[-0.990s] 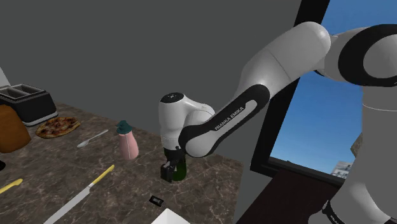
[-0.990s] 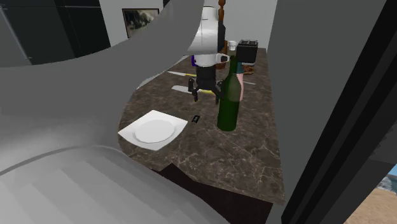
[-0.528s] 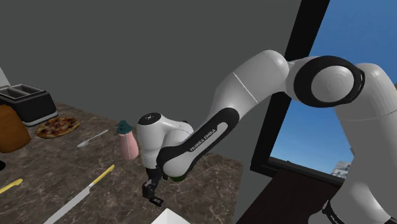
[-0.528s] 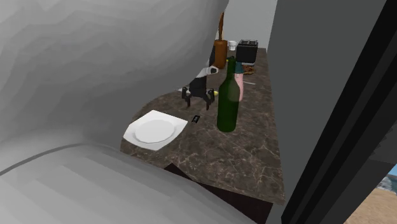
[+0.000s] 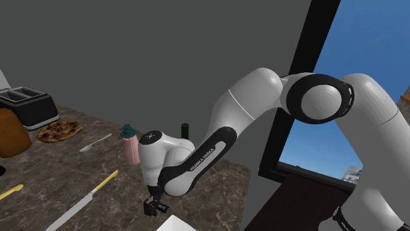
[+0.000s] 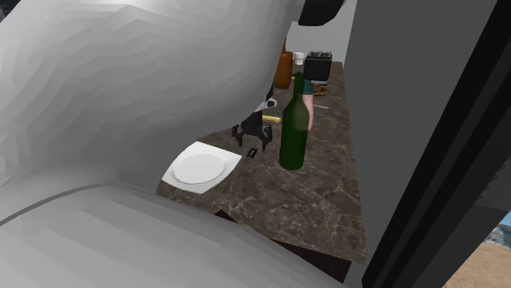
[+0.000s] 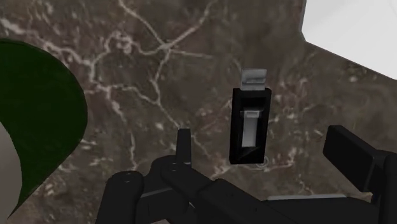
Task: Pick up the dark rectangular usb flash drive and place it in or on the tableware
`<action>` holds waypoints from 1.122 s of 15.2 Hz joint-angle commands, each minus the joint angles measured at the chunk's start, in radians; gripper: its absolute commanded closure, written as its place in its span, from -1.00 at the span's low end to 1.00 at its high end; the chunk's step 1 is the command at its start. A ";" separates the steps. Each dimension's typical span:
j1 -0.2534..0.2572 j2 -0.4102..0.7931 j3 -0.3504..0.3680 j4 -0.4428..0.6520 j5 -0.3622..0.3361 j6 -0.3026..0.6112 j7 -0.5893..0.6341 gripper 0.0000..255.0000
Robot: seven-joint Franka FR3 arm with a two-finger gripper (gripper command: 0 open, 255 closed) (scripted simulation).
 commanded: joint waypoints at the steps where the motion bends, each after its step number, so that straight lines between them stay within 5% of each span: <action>1: 0.004 0.018 -0.005 0.010 -0.005 0.009 0.002 -1.00; 8: 0.004 0.018 -0.005 0.010 -0.005 0.009 0.001 -1.00; 9: 0.004 0.018 -0.005 0.010 -0.005 0.009 0.001 1.00; 17: 0.004 0.018 -0.005 0.010 -0.004 0.009 0.001 1.00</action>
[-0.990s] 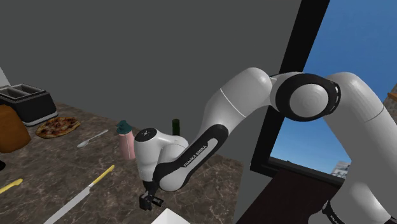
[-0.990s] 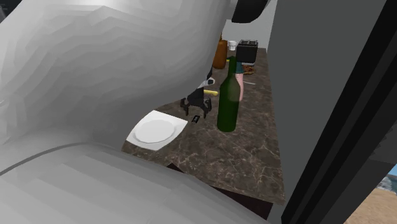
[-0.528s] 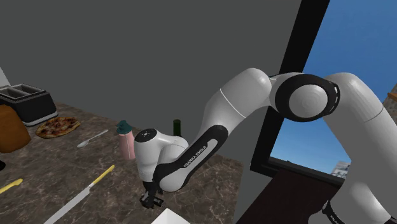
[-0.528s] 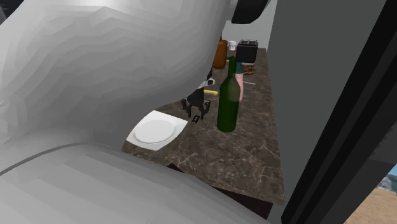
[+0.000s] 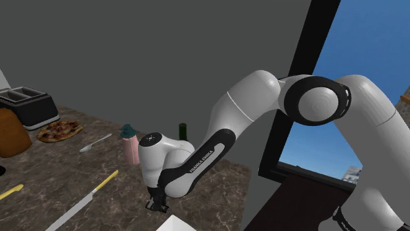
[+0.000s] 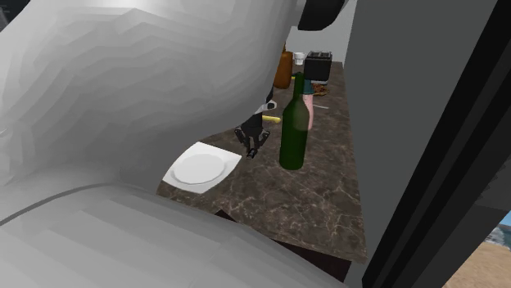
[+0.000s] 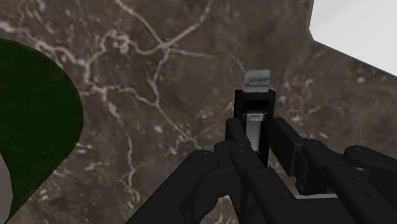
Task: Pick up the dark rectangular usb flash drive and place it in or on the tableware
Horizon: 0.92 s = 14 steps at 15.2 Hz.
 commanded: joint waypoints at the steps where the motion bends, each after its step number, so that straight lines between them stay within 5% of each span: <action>1: 0.000 0.001 0.000 0.000 0.000 0.000 0.000 1.00; 14: -0.030 -0.128 0.041 -0.029 0.042 -0.099 -0.023 1.00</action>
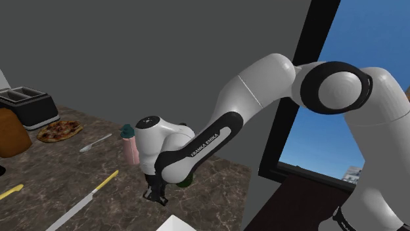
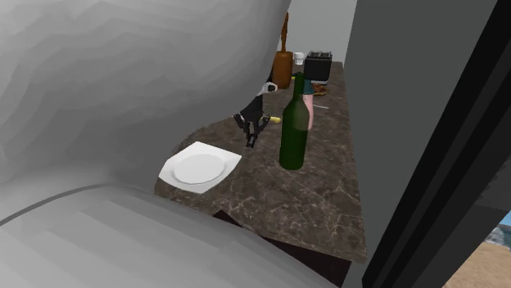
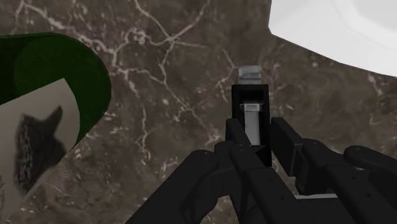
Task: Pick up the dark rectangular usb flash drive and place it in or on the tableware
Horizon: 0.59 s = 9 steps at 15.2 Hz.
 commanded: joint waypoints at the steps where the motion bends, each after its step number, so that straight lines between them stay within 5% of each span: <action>1: -0.006 -0.022 0.007 -0.006 0.008 -0.016 -0.005 1.00; 6: -0.014 -0.060 0.019 -0.006 0.023 -0.053 -0.014 1.00; 9: 0.007 -0.121 0.038 -0.103 0.028 -0.018 0.041 1.00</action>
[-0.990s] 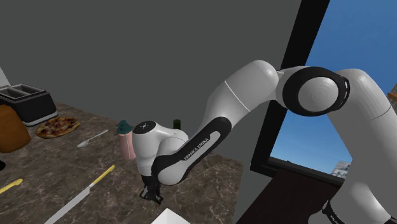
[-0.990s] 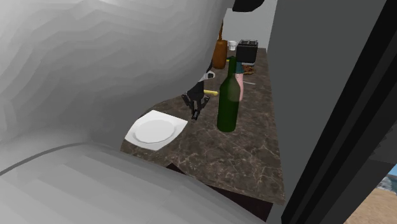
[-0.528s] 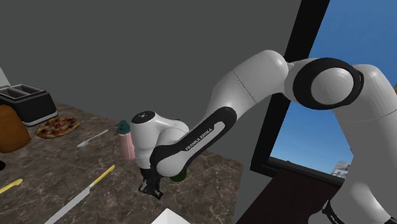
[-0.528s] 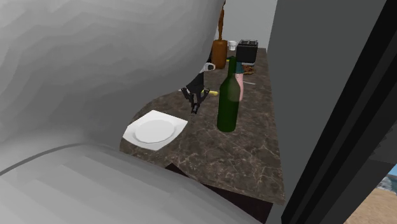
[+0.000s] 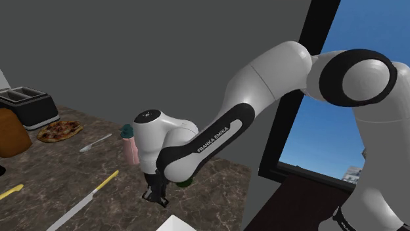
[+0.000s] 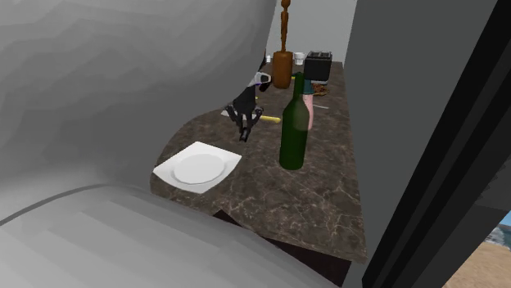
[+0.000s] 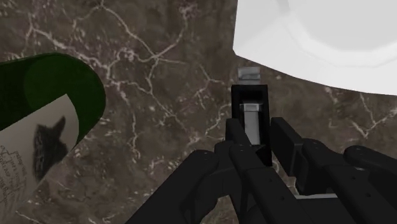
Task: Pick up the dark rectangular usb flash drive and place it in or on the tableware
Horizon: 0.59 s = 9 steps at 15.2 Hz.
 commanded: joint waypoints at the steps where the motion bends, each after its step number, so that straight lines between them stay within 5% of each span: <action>1: 0.013 -0.040 0.013 -0.060 0.005 0.019 0.033 1.00; 9: 0.091 -0.167 0.069 -0.249 0.024 0.081 0.184 1.00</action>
